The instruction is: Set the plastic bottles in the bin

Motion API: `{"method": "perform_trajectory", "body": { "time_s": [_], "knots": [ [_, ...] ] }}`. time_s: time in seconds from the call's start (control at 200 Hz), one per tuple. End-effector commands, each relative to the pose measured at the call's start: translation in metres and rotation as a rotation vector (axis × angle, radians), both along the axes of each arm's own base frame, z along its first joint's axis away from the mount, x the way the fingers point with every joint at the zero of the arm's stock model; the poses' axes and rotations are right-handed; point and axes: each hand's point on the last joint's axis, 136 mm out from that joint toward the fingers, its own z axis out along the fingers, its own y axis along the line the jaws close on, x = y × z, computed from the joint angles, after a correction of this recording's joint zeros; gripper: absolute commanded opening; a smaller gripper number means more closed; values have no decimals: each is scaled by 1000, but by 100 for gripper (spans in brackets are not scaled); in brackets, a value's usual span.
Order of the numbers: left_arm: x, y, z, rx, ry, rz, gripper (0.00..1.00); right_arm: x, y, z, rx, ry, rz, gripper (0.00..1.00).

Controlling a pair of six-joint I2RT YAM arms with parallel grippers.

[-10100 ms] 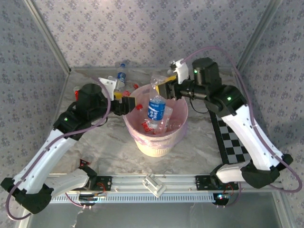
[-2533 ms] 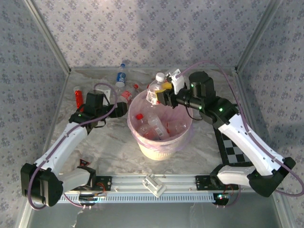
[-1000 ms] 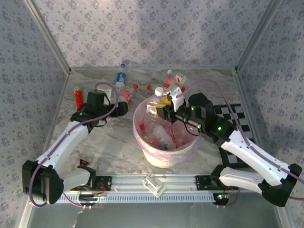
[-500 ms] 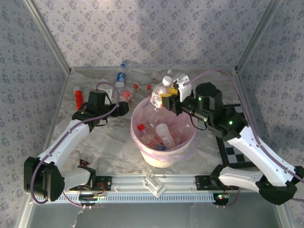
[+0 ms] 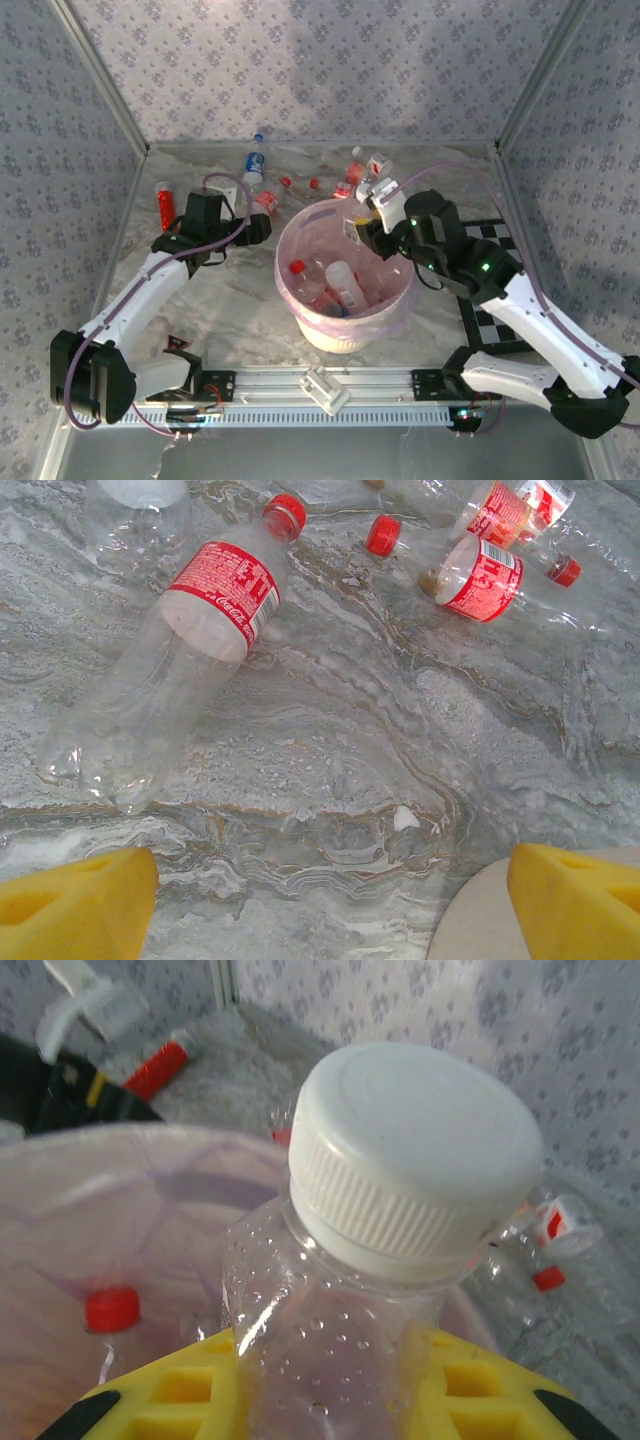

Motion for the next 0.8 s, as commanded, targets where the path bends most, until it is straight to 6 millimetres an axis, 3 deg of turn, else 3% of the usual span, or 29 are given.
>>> {"method": "perform_trajectory", "body": {
  "time_s": [0.0,0.125,0.285,0.375,0.485,0.55,0.58,0.6,0.675,0.795],
  "knots": [
    [3,2,4,4,-12,5,90,-3,11,-32,13,63,41,17],
    [5,-1,3,-6,-8,1,90,-8,33,-60,60,146,100,18],
    [5,0,4,0,-10,-2,90,-10,32,-87,-14,187,83,19],
    [3,2,3,20,-7,-3,90,-12,27,-75,-8,173,77,27],
    [1,8,-4,67,7,-1,91,-15,21,-51,-4,160,75,53],
    [-1,15,-11,115,20,8,91,-16,16,-40,-9,162,65,63],
    [-1,18,-15,137,28,13,92,-17,14,-41,-21,173,60,65],
    [-2,20,-16,150,30,14,92,-16,13,-27,-1,153,58,66],
    [-3,25,-23,187,46,12,93,-13,10,-17,15,145,36,68],
    [-2,27,-32,206,69,6,94,-6,20,-9,32,139,47,65]
  ]
}}
